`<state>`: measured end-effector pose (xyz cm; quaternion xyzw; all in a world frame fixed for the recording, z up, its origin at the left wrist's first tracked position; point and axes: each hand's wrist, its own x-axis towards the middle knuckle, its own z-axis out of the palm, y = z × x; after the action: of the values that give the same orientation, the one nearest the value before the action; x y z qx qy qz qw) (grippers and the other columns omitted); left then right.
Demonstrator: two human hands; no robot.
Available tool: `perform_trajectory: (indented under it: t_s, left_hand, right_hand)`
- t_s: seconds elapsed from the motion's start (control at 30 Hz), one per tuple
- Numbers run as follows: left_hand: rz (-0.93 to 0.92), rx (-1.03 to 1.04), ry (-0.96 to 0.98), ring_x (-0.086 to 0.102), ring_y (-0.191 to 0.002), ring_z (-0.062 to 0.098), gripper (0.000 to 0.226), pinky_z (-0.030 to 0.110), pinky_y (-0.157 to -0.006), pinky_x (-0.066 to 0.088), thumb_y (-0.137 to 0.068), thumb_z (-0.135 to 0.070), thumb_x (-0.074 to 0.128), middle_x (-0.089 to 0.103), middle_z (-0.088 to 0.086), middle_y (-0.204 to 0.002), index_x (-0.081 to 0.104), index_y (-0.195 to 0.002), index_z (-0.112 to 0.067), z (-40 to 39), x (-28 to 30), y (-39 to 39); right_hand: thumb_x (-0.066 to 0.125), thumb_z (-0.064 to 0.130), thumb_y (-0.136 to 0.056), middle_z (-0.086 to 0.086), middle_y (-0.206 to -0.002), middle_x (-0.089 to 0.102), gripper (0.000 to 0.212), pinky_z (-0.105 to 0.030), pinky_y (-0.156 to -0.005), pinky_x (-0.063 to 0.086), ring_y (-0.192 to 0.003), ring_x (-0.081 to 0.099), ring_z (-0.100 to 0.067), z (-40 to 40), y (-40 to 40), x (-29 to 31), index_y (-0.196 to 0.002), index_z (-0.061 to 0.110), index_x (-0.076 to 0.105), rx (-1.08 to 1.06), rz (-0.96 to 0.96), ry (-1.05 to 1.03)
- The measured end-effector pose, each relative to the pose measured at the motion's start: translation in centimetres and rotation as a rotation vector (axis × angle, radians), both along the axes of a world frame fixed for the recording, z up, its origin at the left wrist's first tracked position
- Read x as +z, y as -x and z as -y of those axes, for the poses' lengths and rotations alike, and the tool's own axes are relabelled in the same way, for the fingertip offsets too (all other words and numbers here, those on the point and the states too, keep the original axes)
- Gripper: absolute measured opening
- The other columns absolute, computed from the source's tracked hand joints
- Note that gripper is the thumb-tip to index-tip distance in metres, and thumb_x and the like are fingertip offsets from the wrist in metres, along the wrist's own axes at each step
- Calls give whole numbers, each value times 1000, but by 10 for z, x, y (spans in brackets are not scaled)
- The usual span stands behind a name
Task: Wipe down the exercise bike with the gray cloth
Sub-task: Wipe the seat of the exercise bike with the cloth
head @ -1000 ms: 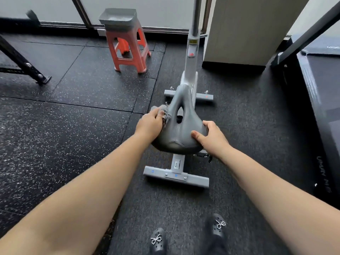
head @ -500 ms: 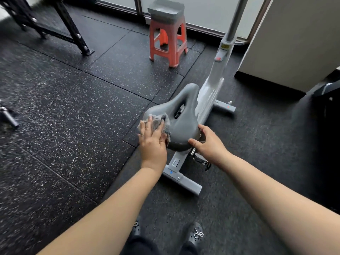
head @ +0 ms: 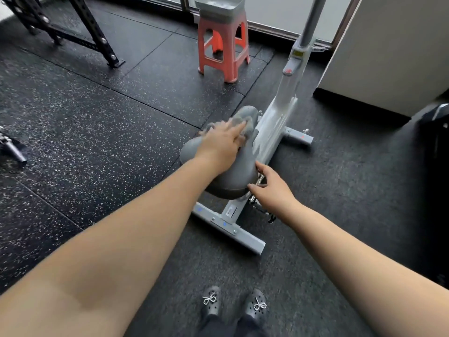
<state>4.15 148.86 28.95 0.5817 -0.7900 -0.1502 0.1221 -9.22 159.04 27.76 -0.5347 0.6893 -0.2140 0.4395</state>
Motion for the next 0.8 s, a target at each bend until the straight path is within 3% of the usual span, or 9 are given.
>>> perform_trajectory:
  t_s: [0.1,0.23,0.4,0.57,0.63,0.7,0.8]
  left_hand:
    - [160,-59,-9,15,-143,28,47,41,-117,9,-99,-29,34,23,10,-155,27,-145,-24,-10,-20,4]
    - [135,-110,40,29,-139,25,46,38,-116,14,-98,-27,36,44,8,-144,32,-143,-25,-35,-23,-14]
    - [166,-163,22,36,-136,27,52,37,-114,21,-91,-28,28,48,12,-141,37,-142,-21,-71,-15,-41]
    - [-27,-110,-45,44,-128,27,40,35,-105,33,-95,-18,42,54,6,-135,49,-134,-22,-67,4,-51]
    - [-71,-111,-24,41,-130,31,41,37,-108,31,-93,-30,40,48,9,-141,52,-131,-24,-60,7,-38]
    - [49,-233,9,31,-137,35,48,46,-113,26,-90,-43,31,36,11,-149,50,-133,-30,-64,-6,-21]
    - [148,-331,12,27,-138,38,53,48,-115,22,-87,-46,25,41,8,-146,56,-127,-30,-57,-14,-5]
  right_hand:
    - [60,22,-85,4,-148,40,67,-33,-99,44,-114,58,-18,-2,-1,2,-145,27,31,-12,8,-21]
    - [59,15,-86,5,-143,46,62,-25,-92,42,-101,61,-15,-2,0,10,-143,24,36,-7,27,-13]
    - [58,11,-84,5,-142,49,63,-25,-94,42,-112,59,-18,0,1,16,-142,26,39,16,31,-20]
    - [55,7,-81,5,-143,48,67,-34,-100,45,-110,59,-18,-1,5,16,-142,28,38,-19,80,-49]
    - [53,5,-83,4,-138,50,63,-33,-98,46,-106,57,-17,-2,7,17,-141,24,39,-50,108,-50]
    - [50,2,-84,2,-136,50,62,-33,-95,48,-106,57,-16,-2,12,16,-141,23,39,-86,115,-51]
    - [45,1,-82,-2,-139,49,64,-35,-98,48,-114,57,-20,-3,22,8,-141,25,39,-124,84,-53]
